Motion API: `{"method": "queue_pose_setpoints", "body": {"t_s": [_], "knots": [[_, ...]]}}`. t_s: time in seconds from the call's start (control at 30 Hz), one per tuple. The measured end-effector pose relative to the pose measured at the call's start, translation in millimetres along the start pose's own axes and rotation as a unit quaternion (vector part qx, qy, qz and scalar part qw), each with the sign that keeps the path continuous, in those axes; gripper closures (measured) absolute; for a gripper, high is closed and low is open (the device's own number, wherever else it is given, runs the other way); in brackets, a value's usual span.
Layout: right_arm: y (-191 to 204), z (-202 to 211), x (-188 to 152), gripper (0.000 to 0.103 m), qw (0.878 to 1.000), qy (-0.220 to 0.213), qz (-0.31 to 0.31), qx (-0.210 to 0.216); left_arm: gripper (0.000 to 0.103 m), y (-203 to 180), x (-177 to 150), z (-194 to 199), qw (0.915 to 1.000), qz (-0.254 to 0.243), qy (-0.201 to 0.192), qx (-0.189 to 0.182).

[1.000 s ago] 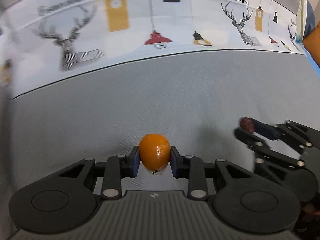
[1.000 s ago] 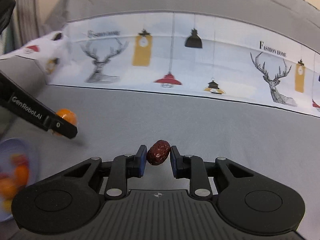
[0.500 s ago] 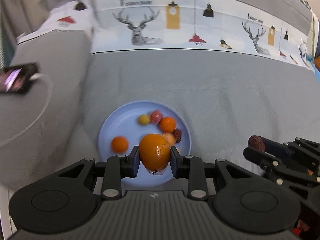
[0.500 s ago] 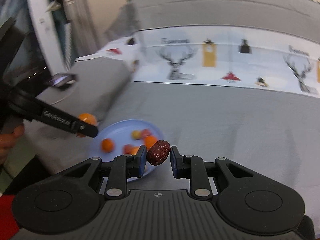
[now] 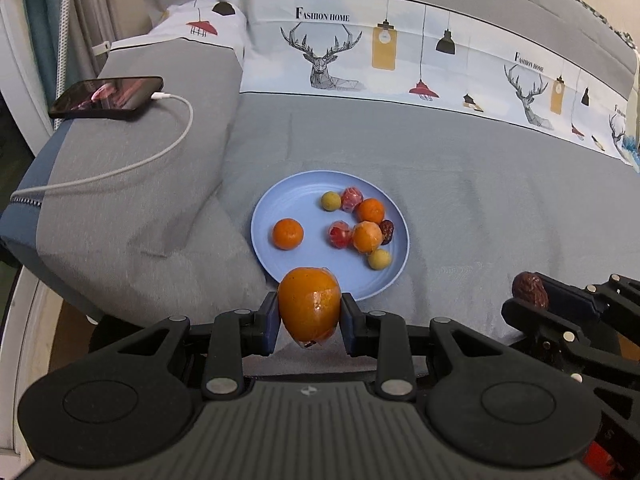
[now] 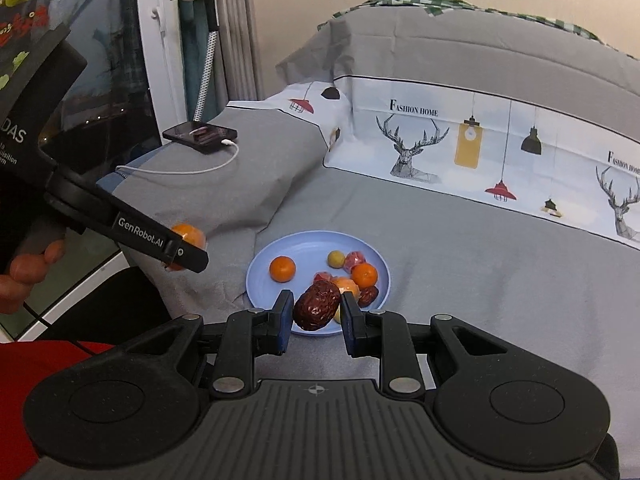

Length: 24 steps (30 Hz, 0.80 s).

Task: Organize fruits
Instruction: 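Carry the orange and the date over the blue plate with both grippers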

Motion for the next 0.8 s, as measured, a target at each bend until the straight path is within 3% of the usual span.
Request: {"method": "queue_pose_setpoints", "body": {"t_s": [0.8], "knots": [[3.9,-3.7,0.3,0.076,1.0,0.007,0.01,0.001,0.069,5.4,0.6,0.2,0.9999,0.009,-0.009,-0.001]]}}
Point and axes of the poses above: each gripper's, at about its wrist camera, not at the fingertips, and z roughly against the way its jaws point, y to its left, x to its top, the point moved 9 cm from there along -z, roughly the way its jaws point, and after that the axes turned 12 degrees about z, right-handed, at the moved point
